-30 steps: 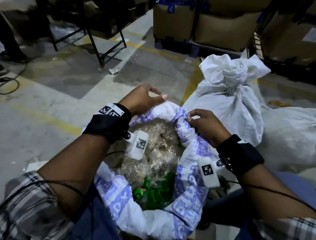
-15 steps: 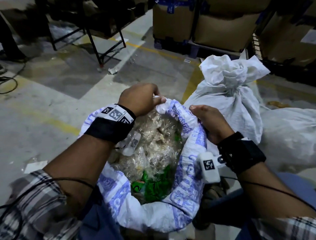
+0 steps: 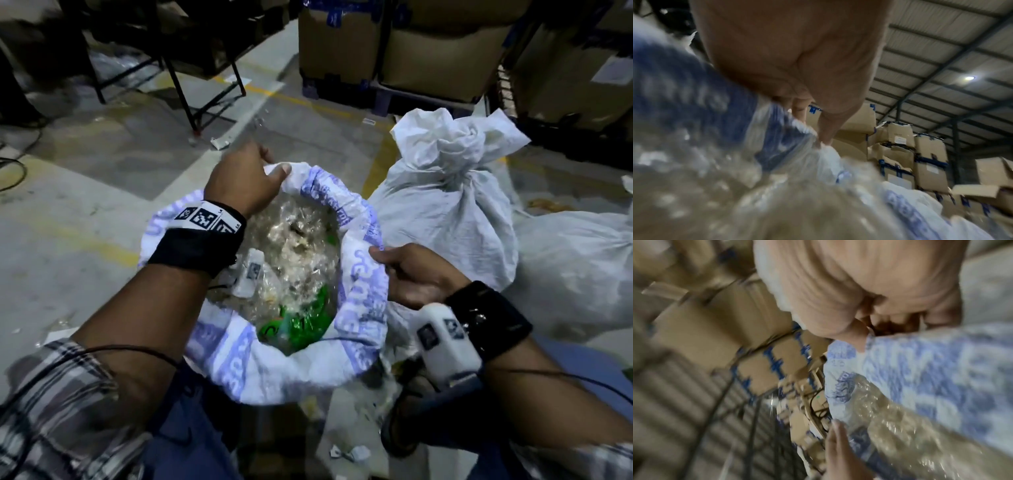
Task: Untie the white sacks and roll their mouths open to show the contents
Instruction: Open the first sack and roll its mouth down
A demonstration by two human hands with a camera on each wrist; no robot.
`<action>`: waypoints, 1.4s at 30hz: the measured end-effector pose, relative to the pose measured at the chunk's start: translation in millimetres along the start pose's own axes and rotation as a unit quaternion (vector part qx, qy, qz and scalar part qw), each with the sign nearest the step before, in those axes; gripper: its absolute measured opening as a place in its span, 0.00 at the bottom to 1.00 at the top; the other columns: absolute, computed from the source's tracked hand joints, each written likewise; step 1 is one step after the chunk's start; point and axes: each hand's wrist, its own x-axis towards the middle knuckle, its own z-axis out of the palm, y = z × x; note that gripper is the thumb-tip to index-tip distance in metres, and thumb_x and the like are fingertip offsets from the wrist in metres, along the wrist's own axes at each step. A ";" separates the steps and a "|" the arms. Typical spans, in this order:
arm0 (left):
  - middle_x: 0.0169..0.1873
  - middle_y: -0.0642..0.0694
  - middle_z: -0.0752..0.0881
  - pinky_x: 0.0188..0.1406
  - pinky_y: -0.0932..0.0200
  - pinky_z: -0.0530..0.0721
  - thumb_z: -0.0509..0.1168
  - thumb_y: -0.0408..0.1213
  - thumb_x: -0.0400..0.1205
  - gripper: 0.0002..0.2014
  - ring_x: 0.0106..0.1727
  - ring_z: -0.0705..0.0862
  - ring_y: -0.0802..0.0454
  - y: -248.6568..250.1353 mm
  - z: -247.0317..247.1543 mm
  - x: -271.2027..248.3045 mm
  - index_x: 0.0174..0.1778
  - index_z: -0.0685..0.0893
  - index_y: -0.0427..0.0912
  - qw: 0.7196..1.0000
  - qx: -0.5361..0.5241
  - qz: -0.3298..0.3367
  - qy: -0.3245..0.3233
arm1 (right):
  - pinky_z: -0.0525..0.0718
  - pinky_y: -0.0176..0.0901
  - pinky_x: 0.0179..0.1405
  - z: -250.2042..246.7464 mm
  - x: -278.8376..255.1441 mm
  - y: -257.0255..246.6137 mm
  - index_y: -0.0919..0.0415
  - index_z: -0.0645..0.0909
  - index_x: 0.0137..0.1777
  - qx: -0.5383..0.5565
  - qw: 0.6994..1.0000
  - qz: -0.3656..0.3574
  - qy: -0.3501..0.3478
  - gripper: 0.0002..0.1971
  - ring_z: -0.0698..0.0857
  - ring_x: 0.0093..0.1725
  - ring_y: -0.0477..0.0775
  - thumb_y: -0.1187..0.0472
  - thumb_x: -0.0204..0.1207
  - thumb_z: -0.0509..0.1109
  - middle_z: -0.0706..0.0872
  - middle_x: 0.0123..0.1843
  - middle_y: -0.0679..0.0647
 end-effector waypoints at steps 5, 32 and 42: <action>0.59 0.48 0.85 0.58 0.49 0.82 0.70 0.60 0.78 0.22 0.59 0.84 0.45 25.4 -22.7 -23.1 0.62 0.82 0.52 0.987 0.062 0.145 -0.004 | 0.91 0.46 0.31 10.7 13.1 -11.6 0.75 0.85 0.48 0.138 0.986 -0.071 0.058 0.12 0.89 0.29 0.56 0.80 0.75 0.60 0.89 0.33 0.64; 0.54 0.59 0.84 0.44 0.52 0.82 0.75 0.58 0.67 0.27 0.56 0.84 0.51 12.0 -1.7 -65.5 0.58 0.75 0.59 0.918 0.118 0.344 -0.158 | 0.76 0.54 0.34 13.2 17.7 -11.8 0.62 0.80 0.39 -0.686 0.396 -0.571 0.216 0.09 0.82 0.38 0.67 0.63 0.64 0.79 0.81 0.36 0.59; 0.46 0.42 0.83 0.29 0.49 0.74 0.68 0.30 0.75 0.12 0.40 0.82 0.38 2.2 16.3 -60.4 0.53 0.79 0.42 0.935 0.151 0.319 0.032 | 0.72 0.47 0.21 31.9 32.8 8.8 0.57 0.75 0.74 -0.703 0.407 -0.505 0.292 0.29 0.85 0.36 0.66 0.66 0.71 0.71 0.78 0.75 0.58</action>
